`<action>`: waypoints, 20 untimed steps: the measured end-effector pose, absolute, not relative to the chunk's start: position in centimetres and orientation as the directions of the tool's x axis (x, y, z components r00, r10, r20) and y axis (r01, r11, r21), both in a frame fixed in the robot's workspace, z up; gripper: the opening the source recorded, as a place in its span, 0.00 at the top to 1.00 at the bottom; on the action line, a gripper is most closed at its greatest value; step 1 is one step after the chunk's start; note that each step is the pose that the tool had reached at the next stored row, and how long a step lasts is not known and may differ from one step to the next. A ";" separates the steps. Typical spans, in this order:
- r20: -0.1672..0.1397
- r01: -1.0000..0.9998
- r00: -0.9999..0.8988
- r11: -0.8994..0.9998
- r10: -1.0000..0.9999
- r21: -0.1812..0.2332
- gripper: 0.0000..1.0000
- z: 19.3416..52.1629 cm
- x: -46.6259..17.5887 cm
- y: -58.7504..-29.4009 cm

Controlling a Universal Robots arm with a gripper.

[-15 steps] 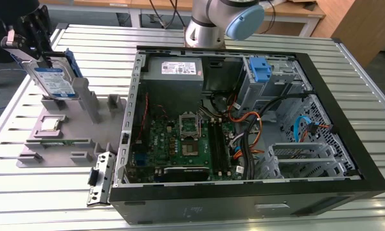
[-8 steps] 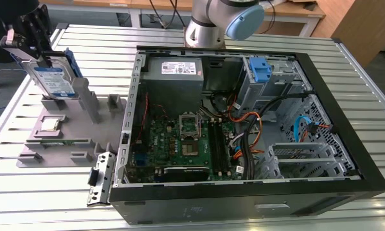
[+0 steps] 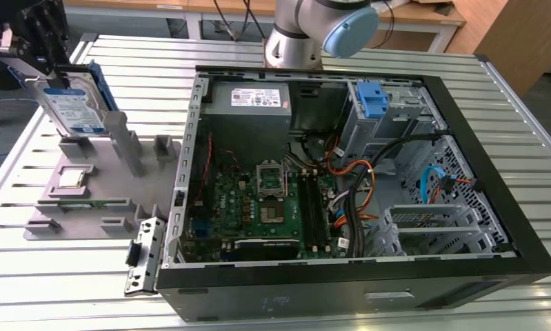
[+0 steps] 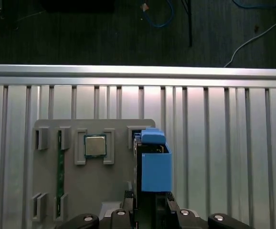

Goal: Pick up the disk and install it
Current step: 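Pick up the disk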

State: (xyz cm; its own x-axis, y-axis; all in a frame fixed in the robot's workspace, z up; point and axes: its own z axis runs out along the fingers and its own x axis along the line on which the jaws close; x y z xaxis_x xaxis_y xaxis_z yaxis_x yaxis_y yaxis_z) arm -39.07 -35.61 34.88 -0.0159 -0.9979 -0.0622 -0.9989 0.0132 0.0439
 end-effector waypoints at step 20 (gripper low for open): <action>-0.062 -0.999 -0.016 0.013 -0.998 0.044 0.65 39.9 -39.1 -35.6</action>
State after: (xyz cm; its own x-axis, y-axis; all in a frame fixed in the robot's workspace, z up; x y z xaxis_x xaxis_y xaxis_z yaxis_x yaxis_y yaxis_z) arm -39.07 -35.61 39.92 -0.0159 -0.9979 -0.0624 -0.9990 0.0131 0.0437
